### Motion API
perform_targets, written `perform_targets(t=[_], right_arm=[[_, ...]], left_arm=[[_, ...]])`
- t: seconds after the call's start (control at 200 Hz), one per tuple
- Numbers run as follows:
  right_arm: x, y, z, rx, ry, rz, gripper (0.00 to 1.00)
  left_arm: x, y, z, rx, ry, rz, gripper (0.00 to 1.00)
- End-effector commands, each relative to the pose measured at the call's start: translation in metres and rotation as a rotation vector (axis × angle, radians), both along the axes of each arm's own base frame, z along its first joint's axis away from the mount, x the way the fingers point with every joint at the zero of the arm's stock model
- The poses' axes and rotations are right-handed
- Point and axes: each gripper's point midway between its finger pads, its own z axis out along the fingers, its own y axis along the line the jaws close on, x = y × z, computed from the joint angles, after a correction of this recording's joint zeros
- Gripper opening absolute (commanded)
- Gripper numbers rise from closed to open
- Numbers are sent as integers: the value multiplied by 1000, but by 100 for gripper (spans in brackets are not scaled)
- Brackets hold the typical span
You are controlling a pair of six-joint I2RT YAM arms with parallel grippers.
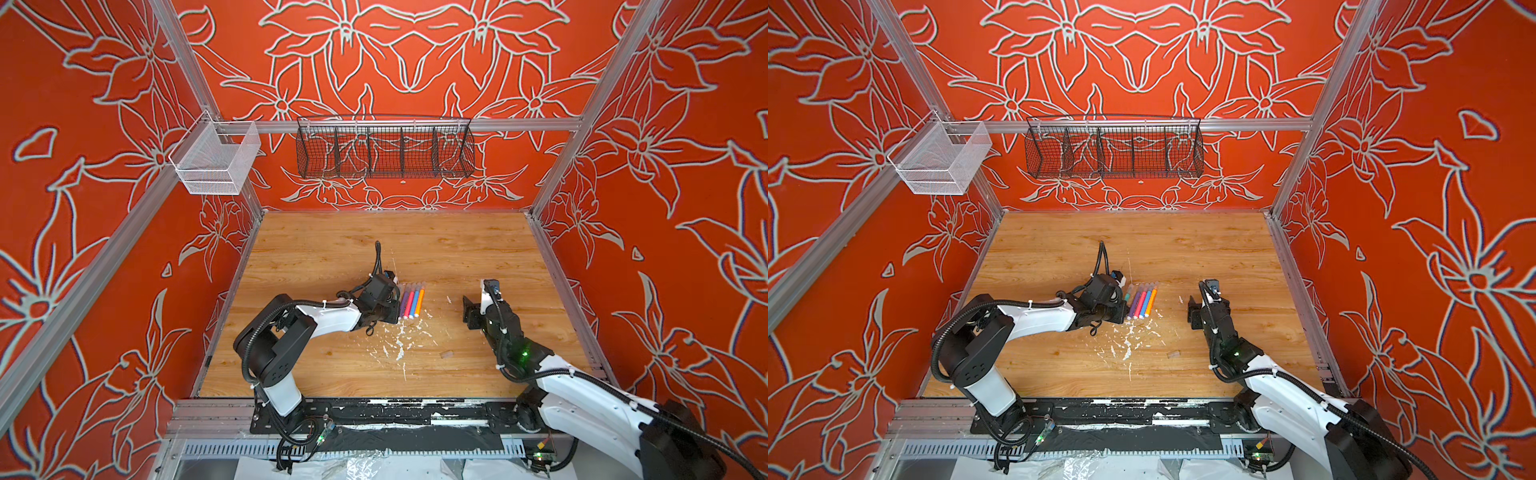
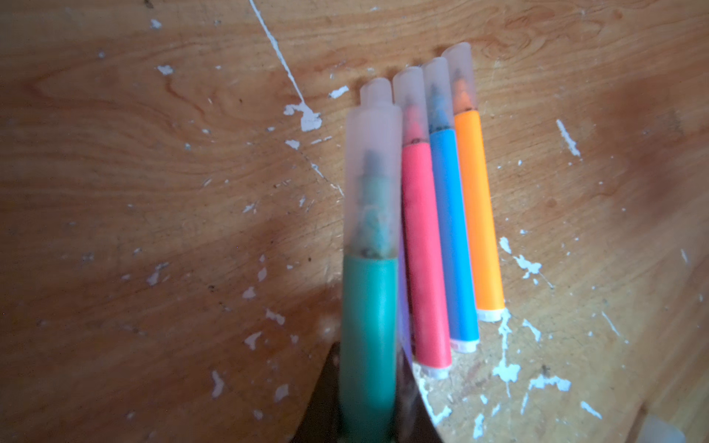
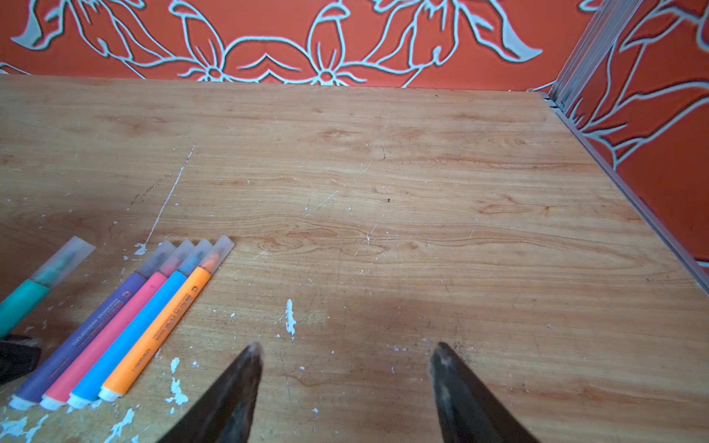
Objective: Insert the pens into the pen caps
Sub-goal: 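Lay the green marker beside the purple marker and open the left gripper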
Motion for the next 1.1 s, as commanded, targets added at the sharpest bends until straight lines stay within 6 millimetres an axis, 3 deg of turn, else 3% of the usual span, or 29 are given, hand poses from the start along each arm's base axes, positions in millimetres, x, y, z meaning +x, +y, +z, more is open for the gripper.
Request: perform_targets(t=[0.0, 0.12, 0.641, 1.091], right_arm=[[8, 3, 17, 19, -40, -4, 71], [8, 3, 16, 17, -34, -3, 71], [11, 7, 13, 12, -17, 9, 71], [11, 8, 12, 10, -12, 12, 70]], left_arm=[[2, 0, -5, 27, 2, -1, 0], [2, -4, -7, 19, 17, -7, 0], [2, -14, 14, -49, -2, -36, 34], [-3, -17, 27, -101, -19, -47, 23]])
